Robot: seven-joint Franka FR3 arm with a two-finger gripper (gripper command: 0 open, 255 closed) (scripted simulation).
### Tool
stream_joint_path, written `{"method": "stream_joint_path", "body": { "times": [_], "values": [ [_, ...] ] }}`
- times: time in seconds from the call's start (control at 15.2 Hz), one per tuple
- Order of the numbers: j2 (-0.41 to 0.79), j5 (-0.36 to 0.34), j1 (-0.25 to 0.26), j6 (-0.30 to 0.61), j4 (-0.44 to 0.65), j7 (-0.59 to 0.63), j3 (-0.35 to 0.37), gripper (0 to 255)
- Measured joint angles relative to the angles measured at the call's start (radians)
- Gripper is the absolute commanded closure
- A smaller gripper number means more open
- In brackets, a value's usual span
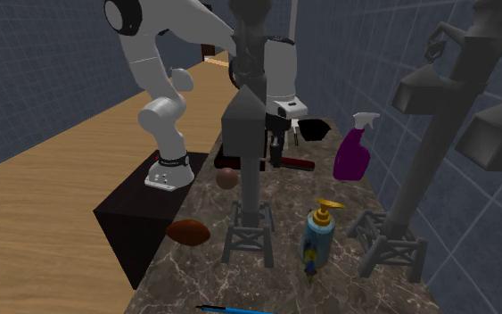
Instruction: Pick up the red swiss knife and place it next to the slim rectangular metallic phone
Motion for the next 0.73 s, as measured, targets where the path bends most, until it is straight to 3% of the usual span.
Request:
{"method": "stream_joint_path", "body": {
  "times": [0.73],
  "values": [
    [-0.174, -0.009, 0.096, -0.008, -0.174, 0.301, 0.195, 255]
  ]
}}
